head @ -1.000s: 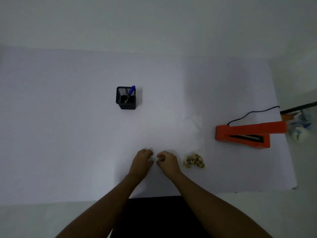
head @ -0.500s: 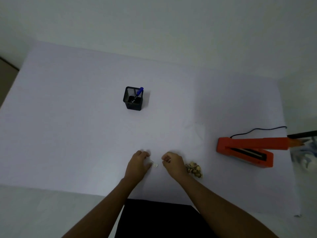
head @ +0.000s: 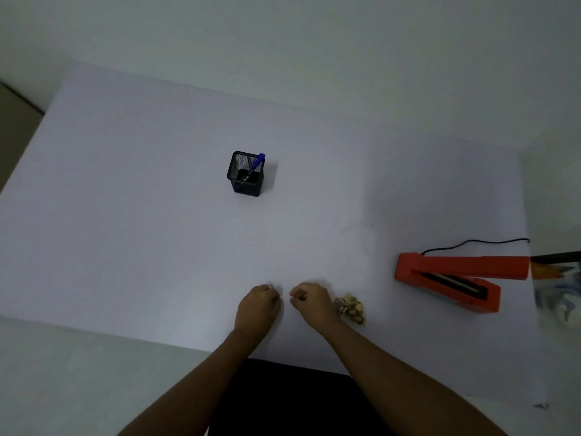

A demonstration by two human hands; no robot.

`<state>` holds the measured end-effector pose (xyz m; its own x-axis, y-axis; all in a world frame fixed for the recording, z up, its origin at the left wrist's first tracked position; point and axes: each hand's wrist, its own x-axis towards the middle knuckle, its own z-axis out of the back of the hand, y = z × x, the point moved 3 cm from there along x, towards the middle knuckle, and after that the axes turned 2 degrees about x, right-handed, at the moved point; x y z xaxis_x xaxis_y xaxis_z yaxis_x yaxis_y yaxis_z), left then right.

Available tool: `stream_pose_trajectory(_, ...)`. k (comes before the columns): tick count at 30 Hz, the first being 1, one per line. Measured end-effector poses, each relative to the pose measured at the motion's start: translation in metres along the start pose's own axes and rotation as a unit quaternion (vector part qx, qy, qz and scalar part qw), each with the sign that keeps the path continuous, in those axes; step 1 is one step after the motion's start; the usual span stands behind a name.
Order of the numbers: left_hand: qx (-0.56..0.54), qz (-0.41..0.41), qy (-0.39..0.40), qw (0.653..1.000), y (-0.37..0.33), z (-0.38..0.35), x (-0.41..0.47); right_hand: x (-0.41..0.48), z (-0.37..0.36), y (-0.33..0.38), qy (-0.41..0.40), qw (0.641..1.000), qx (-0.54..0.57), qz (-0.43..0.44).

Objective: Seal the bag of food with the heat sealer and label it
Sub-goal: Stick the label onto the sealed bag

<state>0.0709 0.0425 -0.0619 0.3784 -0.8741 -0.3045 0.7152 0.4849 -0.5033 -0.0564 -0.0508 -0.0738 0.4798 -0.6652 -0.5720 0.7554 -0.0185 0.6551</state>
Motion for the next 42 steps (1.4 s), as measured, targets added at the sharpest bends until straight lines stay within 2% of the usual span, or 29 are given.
stream_pose_trajectory(3,-0.07,0.037,-0.018,0.997,-0.002,0.009,-0.002,-0.006,0.004,0.007,0.028,0.998,0.043,-0.023)
stream_pose_trajectory(6,-0.172,0.056,-0.041,0.983,-0.007,0.023,-0.003,-0.015,0.012,0.019,0.053,0.988,0.135,-0.046)
stream_pose_trajectory(9,-0.254,0.061,-0.032,0.965,-0.014,0.036,-0.002,-0.025,0.023,0.035,0.075,0.976,0.201,-0.027)
stream_pose_trajectory(13,-0.294,0.061,-0.027,0.953,-0.02,0.049,0.003,-0.036,0.04,0.055,0.05,0.968,0.246,0.008)
stream_pose_trajectory(22,-0.275,0.035,-0.034,0.96,-0.026,0.067,0.004,-0.031,0.05,0.069,0.034,0.966,0.256,-0.001)
stream_pose_trajectory(28,-0.281,0.085,-0.065,0.954,-0.009,0.082,0.002,-0.024,0.025,0.05,0.028,0.94,0.317,-0.123)
stream_pose_trajectory(31,-0.279,0.09,-0.079,0.953,0.0,0.095,0.001,-0.021,0.005,0.038,0.05,0.935,0.303,-0.179)
stream_pose_trajectory(35,-0.261,0.062,-0.058,0.962,0.002,0.104,-0.001,-0.019,-0.01,0.03,0.086,0.96,0.206,-0.168)
stream_pose_trajectory(39,-0.205,0.013,-0.048,0.978,-0.003,0.107,0.003,-0.017,0.002,0.031,0.029,0.988,0.081,-0.126)
stream_pose_trajectory(40,-0.181,-0.011,-0.053,0.982,-0.007,0.109,0.003,-0.018,0.008,0.034,0.008,0.987,0.089,-0.13)
stream_pose_trajectory(42,-0.128,-0.069,-0.064,0.987,-0.016,0.113,0.005,-0.022,0.021,0.041,0.019,0.956,0.225,-0.187)
